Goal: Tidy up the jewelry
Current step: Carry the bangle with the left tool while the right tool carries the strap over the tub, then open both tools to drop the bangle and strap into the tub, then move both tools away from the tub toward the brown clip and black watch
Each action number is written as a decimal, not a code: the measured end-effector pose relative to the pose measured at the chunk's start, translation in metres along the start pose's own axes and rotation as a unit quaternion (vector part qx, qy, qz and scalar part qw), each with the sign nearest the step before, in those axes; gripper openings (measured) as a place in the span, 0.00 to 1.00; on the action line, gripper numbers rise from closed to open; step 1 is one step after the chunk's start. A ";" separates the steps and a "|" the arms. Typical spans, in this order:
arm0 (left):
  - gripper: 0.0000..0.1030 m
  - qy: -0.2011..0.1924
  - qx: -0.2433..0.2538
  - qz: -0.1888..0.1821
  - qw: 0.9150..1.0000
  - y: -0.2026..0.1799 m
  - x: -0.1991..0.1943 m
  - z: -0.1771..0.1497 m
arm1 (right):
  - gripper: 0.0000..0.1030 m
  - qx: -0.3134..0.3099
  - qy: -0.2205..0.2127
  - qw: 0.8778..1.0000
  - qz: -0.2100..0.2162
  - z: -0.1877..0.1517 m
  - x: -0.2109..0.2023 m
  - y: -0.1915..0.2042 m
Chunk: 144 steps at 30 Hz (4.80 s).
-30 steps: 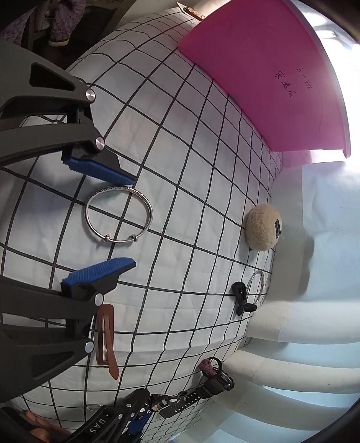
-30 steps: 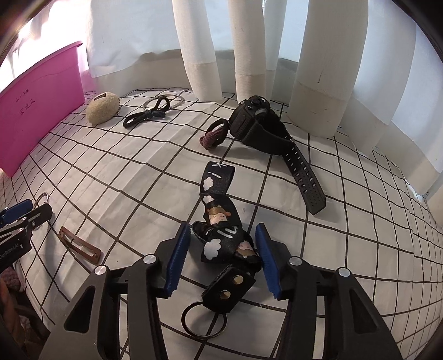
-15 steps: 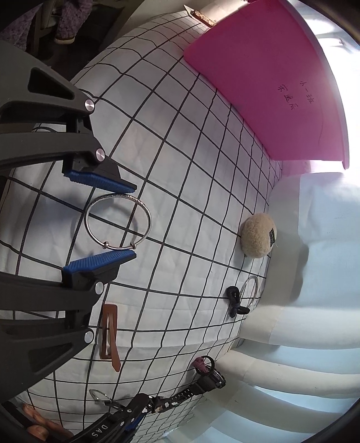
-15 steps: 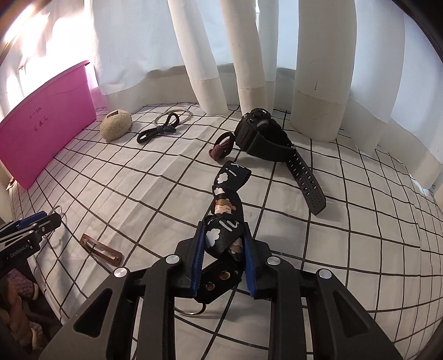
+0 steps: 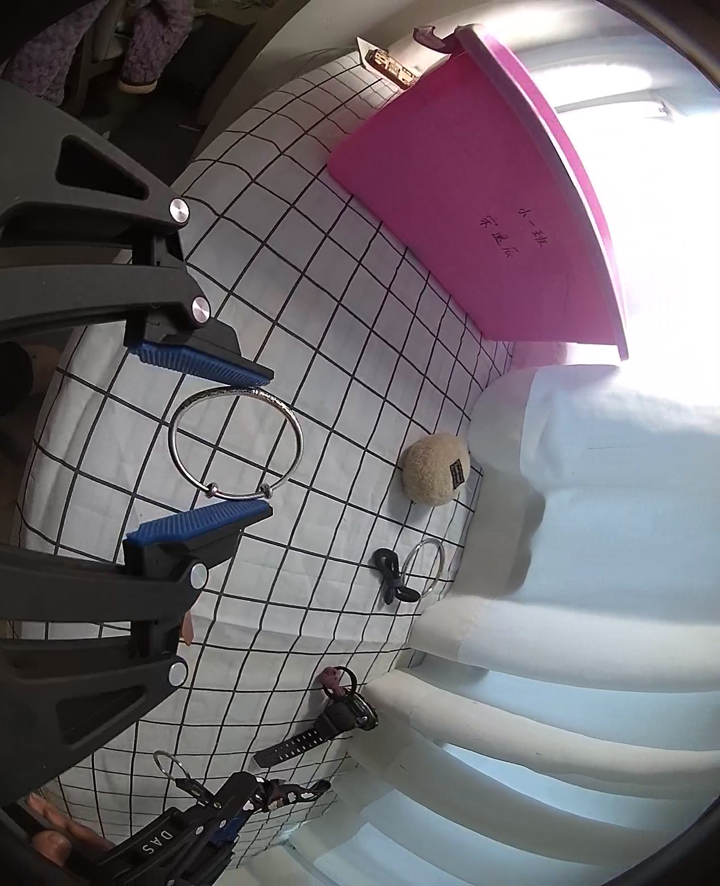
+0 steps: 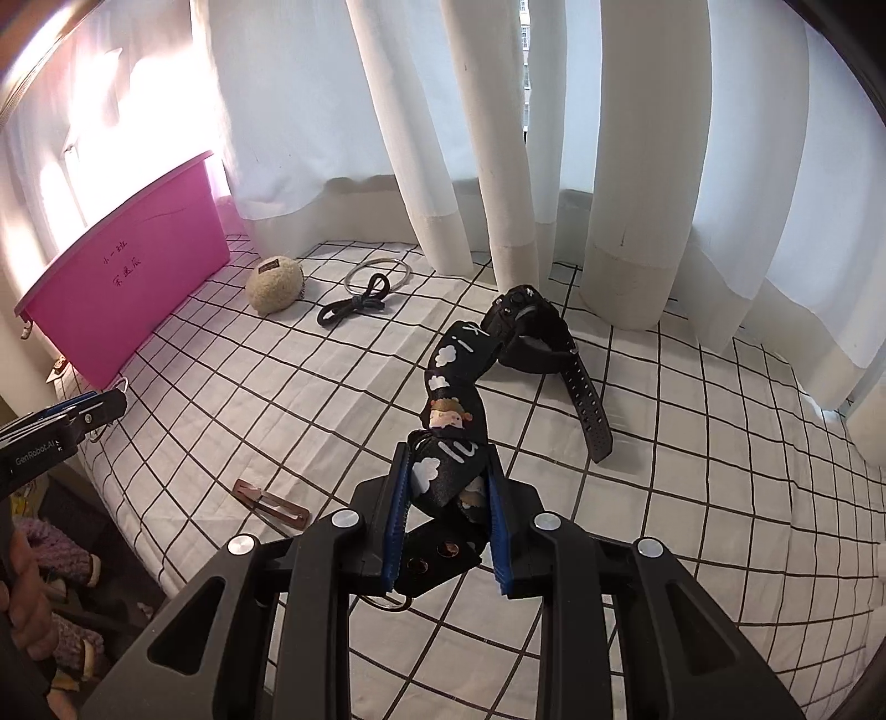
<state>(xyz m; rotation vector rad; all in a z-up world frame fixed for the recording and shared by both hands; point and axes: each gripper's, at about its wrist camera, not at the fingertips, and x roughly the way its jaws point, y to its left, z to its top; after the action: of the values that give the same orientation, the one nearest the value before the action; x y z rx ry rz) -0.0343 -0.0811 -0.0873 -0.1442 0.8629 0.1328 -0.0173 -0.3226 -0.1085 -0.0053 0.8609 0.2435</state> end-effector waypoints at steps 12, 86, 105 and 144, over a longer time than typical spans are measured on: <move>0.40 -0.045 -0.032 0.026 0.998 0.019 -0.076 0.053 | 0.24 -0.064 -0.037 0.995 0.066 0.072 -0.043 0.050; 0.87 0.054 -0.100 0.066 0.991 0.324 0.040 0.216 | 0.55 -0.140 0.104 0.977 0.121 0.305 0.180 0.411; 0.93 0.014 -0.101 0.090 0.991 0.303 -0.005 0.208 | 0.59 -0.080 0.053 0.986 0.138 0.276 0.101 0.345; 0.94 0.027 -0.001 -0.005 1.000 0.047 -0.071 0.095 | 0.66 0.043 0.003 0.998 0.055 0.109 -0.065 0.064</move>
<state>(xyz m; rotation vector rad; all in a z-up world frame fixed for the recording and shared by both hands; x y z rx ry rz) -0.0174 -0.0223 0.0248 -0.1549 0.9158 0.1201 0.0102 -0.2628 0.0172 0.1221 0.8774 0.3095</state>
